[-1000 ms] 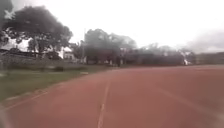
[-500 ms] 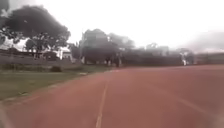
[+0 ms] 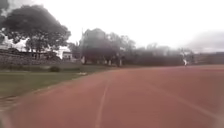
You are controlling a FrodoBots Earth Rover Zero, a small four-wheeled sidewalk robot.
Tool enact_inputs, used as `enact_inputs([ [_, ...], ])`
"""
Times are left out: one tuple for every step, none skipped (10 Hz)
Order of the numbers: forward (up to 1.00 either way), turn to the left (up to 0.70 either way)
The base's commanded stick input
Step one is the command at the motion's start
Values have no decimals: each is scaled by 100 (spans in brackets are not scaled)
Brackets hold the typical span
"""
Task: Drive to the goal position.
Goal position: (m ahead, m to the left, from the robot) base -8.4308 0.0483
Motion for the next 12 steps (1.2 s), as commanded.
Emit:
enact_inputs([
  [70,1],
  [70,1],
  [70,1],
  [70,1],
  [48,-31],
  [26,-28],
  [0,-70],
  [0,-70],
  [0,-70],
  [0,-70],
  [0,-70],
  [0,-70],
])
